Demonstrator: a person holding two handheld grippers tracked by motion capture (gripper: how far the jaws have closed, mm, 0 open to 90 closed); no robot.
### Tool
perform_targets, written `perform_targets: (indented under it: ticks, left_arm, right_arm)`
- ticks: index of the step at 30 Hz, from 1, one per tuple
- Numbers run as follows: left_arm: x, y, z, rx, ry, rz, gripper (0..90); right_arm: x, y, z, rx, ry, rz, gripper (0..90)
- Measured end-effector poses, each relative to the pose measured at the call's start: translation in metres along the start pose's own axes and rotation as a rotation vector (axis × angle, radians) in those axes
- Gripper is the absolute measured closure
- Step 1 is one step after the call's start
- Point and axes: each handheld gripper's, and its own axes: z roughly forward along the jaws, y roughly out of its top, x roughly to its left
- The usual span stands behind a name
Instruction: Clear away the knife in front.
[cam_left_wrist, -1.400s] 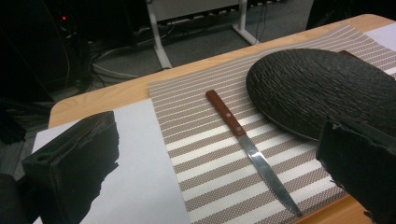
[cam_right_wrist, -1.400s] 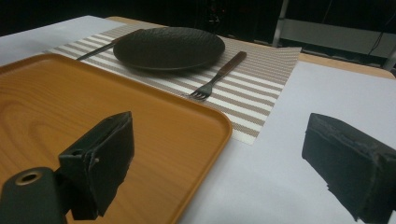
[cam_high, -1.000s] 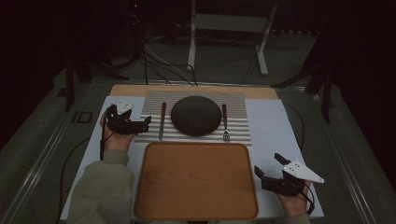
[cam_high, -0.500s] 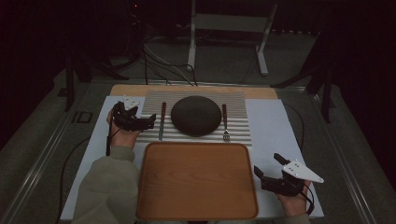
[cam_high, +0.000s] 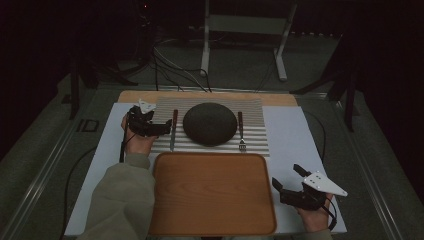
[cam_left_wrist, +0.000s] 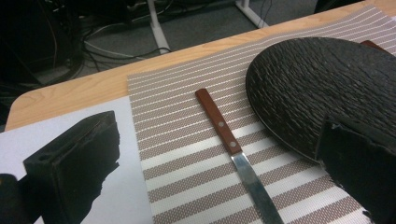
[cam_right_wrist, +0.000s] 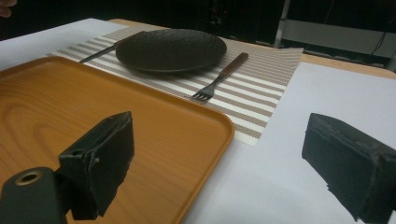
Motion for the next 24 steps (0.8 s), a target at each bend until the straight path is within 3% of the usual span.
perform_targets:
  ticks: [12,24]
  left_arm:
    - [-0.002,0.002,0.016,0.024,0.020,-0.020,0.9]
    - [-0.014,0.009,0.034,0.057,0.030,-0.034,2.4]
  right_arm:
    - [0.000,0.000,0.001,0.000,0.004,0.001,9.4]
    - [0.000,0.000,0.002,0.002,0.008,-0.001,9.4]
